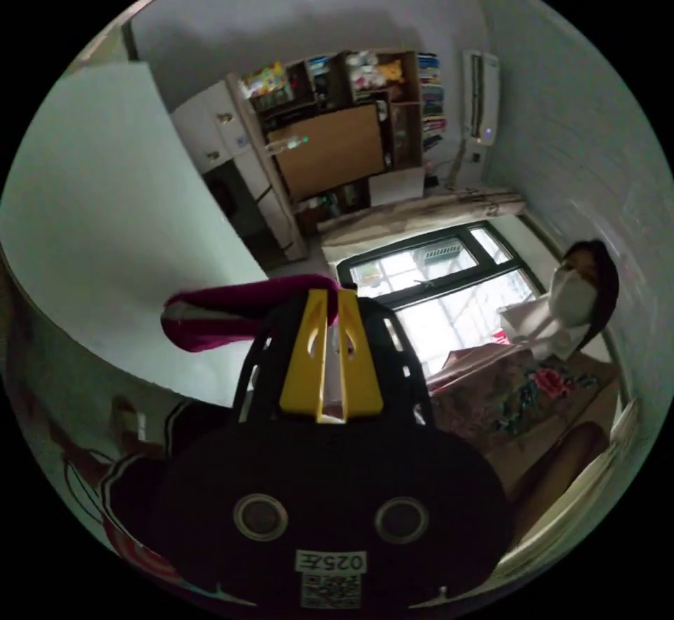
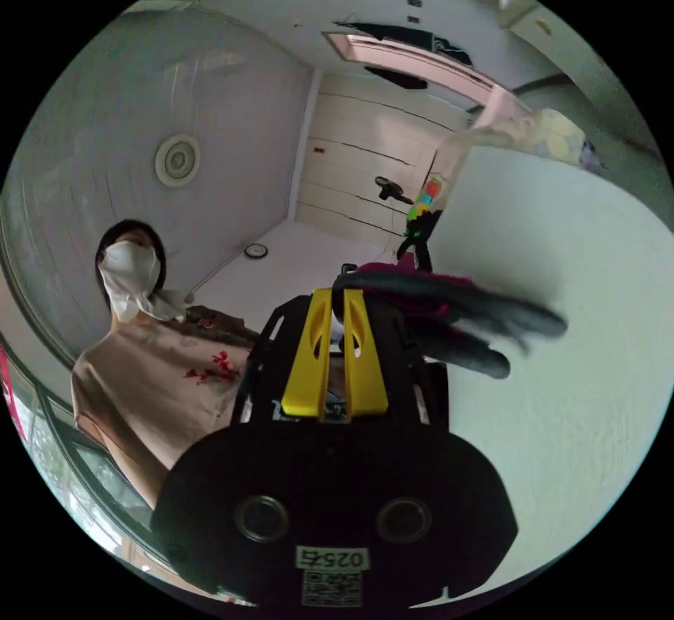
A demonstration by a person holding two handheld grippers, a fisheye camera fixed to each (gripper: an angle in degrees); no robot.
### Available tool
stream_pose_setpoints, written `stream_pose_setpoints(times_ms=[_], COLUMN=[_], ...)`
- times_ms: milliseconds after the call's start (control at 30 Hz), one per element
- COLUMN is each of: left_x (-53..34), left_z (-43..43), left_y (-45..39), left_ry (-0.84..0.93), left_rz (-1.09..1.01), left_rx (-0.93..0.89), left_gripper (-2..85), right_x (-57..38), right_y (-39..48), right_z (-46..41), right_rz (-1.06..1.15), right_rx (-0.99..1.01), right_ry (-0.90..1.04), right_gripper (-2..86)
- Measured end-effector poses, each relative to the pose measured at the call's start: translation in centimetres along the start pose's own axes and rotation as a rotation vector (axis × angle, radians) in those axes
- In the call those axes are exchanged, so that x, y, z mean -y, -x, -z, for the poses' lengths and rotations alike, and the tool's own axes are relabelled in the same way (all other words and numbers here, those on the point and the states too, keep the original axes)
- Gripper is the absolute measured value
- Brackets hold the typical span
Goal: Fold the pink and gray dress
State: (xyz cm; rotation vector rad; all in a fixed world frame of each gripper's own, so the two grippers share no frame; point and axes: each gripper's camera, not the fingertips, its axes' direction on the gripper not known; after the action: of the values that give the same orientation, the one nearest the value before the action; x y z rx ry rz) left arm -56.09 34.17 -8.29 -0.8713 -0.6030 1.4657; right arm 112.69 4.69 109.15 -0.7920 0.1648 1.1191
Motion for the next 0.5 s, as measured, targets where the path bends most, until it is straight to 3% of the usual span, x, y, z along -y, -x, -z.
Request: stream_pose_setpoints(times_ms=[100,267,500], left_x=[-1.3,-3.7,-6.3], left_z=[4.7,13.6,28.8], left_y=[-4.6,-7.9,-10.5], left_ry=[-0.135,-0.286,-0.368], left_rz=[-0.136,-0.257,-0.243], left_rx=[-0.020,-0.159,0.043], left_gripper=[-1.5,-1.5,-1.5], right_x=[2.8,8.3,16.3], right_y=[3.4,5.2,4.2], right_z=[-3.9,-13.1,-29.8], right_rz=[0.074,0.139,0.046], right_rx=[0.046,0.301,0.312], right_ry=[-0.011,0.021,0.097], right_gripper=[0.6,0.5,0.4])
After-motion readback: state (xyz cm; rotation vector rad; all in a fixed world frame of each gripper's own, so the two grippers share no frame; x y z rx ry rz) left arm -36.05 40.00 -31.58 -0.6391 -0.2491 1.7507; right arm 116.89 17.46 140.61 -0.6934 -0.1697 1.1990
